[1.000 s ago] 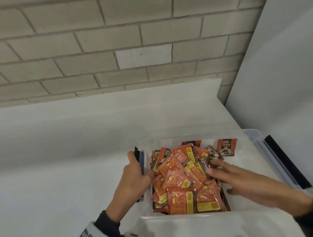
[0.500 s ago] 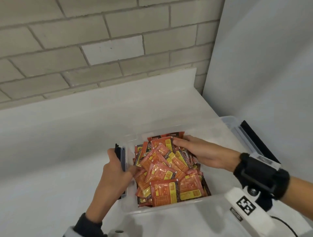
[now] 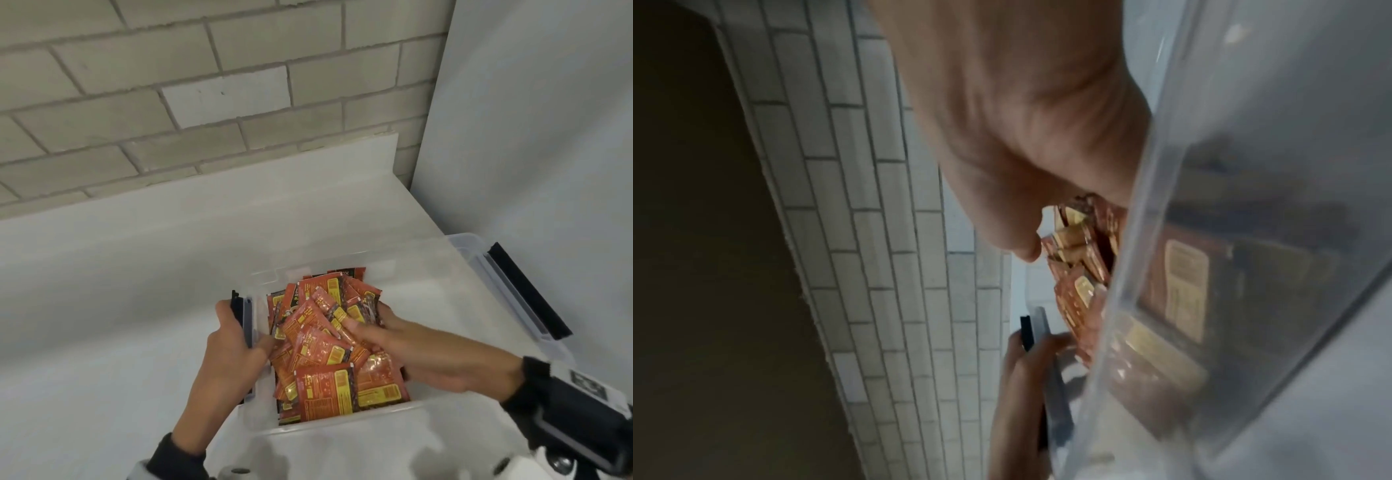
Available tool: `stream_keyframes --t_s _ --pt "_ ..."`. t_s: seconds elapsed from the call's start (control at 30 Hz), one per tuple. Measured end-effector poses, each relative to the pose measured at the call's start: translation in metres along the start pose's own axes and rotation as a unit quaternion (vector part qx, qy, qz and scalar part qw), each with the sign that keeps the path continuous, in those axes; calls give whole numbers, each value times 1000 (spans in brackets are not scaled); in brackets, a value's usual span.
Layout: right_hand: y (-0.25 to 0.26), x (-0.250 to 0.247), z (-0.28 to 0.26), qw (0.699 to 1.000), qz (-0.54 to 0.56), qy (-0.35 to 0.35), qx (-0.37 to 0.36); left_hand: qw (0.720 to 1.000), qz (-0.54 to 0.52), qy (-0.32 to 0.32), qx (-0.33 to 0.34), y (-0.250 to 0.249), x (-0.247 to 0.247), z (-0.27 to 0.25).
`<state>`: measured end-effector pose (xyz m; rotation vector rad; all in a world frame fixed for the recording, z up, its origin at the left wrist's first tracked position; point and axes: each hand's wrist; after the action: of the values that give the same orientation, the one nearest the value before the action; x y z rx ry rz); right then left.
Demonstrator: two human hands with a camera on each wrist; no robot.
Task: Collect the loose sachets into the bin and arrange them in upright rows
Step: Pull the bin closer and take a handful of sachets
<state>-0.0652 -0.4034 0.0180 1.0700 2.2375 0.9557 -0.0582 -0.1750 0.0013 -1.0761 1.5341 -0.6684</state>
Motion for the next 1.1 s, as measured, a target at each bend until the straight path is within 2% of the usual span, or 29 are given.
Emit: stream_keyframes --t_s 0.17,0.23,0.33,0.43,0.47,0.53,0.6,0.7,0.8,0.93,1.03,1.1 --pt "-3 -26 -17 992 -30 -99 68 1000 1 -1 -2 0 0 1" --pt "-11 -23 -16 995 -26 -62 73 1000 4 -1 1 -1 0 0" --pt "-20 -6 -3 998 14 49 41 1000 3 1 2 -3 1 0" --pt "-12 -3 -4 997 17 72 39 1000 1 7 -3 -5 3 -2" --pt "-7 -8 -9 997 -14 55 45 1000 -2 9 -4 -5 3 -2" --pt "-3 -27 -12 995 -53 -35 72 1000 -5 11 -5 -5 2 -1" --pt "-1 -49 -11 987 -25 -130 88 1000 0 13 -3 -5 1 -1" --pt "9 -59 1 980 59 -181 61 1000 2 16 1 -6 1 -2" --pt "25 -41 28 986 40 -161 31 1000 5 13 1 -6 1 -3" --pt "34 -16 66 996 -31 -74 25 1000 6 12 -3 -7 0 -3" --pt "52 -11 51 997 -62 -33 20 1000 1 7 -10 -6 0 -4" --pt "50 -17 35 998 -52 -42 17 1000 -3 7 -13 -7 0 -5"
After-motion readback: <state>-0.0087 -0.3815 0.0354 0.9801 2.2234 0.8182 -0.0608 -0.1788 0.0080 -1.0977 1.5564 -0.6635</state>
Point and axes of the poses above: each hand's wrist, its own z-axis towards the middle knuckle, its own x-axis out of the palm, y = z × x, and after that the axes turned 14 degrees about -z, right-handed
